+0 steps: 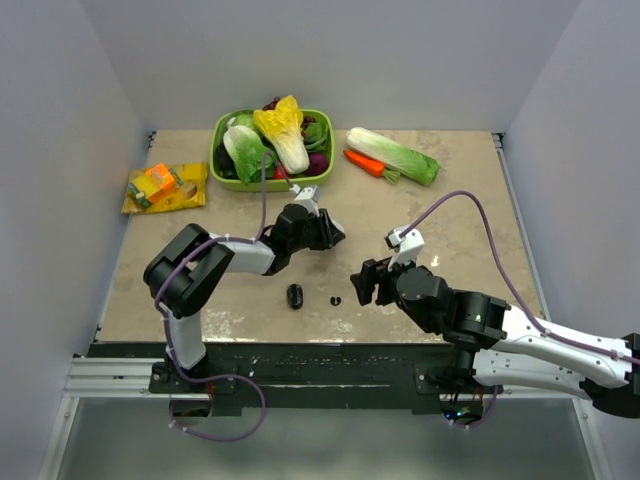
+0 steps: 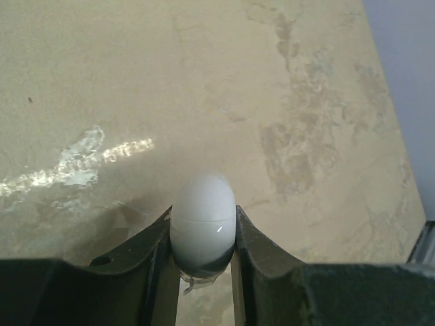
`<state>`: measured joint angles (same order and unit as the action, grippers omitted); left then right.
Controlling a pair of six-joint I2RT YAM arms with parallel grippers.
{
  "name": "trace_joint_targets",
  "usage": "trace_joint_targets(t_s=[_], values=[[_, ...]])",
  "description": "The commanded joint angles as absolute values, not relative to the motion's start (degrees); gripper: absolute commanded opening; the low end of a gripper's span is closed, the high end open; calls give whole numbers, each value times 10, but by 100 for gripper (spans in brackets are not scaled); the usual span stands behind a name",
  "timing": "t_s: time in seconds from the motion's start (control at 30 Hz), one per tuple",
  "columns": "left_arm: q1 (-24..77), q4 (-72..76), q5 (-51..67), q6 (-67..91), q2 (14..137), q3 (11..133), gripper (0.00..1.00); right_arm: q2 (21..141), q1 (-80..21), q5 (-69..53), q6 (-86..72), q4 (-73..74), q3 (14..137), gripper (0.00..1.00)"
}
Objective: Insert the wireless bluetooth earbuds into the charging case
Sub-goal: Place the charging case at the center of the board.
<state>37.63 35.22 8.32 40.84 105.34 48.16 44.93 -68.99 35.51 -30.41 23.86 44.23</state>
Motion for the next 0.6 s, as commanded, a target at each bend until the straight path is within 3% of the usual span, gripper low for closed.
trace_joint_targets(t_s=[0.0, 0.07, 0.3, 0.57], values=[[370, 254, 26, 392, 1100, 558, 0, 444, -690, 374, -307, 226, 451, 72], [368, 225, 19, 390, 1122, 570, 0, 442, -690, 375, -300, 231, 453, 72], [345, 194, 28, 391, 1147, 584, 31, 430, -689, 390, -291, 252, 468, 74], [308, 140, 42, 371, 1092, 561, 48, 429, -690, 408, -290, 270, 479, 75]])
